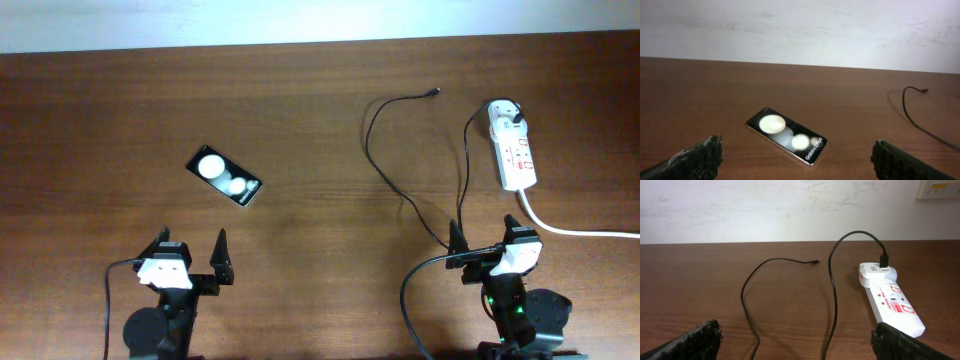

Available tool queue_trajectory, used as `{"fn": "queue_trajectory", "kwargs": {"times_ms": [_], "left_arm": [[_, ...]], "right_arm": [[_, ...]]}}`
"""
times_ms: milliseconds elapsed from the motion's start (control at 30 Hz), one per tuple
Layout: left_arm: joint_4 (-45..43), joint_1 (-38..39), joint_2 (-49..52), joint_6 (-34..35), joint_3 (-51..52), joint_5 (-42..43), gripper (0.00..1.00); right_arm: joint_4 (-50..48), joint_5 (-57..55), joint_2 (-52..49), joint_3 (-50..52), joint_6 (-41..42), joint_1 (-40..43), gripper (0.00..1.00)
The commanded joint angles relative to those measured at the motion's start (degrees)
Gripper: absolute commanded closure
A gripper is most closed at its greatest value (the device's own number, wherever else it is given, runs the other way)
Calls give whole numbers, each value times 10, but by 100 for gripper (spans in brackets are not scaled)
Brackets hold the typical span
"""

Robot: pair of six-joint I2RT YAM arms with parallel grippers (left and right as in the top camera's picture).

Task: Plug charger to phone and switch on socket
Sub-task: 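Move the left gripper toward the black phone on the table, then lower the open left gripper over the phone's lower end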

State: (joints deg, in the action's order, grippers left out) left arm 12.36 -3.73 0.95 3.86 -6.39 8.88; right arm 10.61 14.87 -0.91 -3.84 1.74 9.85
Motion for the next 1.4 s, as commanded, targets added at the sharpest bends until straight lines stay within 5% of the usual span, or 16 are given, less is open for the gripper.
{"fn": "queue_trajectory", "kwargs": {"times_ms": [0,367,433,1367], "left_arm": [[21,-2,8,-7,-47,10,1],[96,-2,220,-7,-218,117,1],[92,-2,225,-7,-221,169,1],[110,-2,229,1,-221,169,1]], "right_arm": [[-2,-3,5,5,6,-1,1],[-2,-3,5,5,6,-1,1],[-2,-3,5,5,6,-1,1],[-2,-3,5,5,6,-1,1]]}}
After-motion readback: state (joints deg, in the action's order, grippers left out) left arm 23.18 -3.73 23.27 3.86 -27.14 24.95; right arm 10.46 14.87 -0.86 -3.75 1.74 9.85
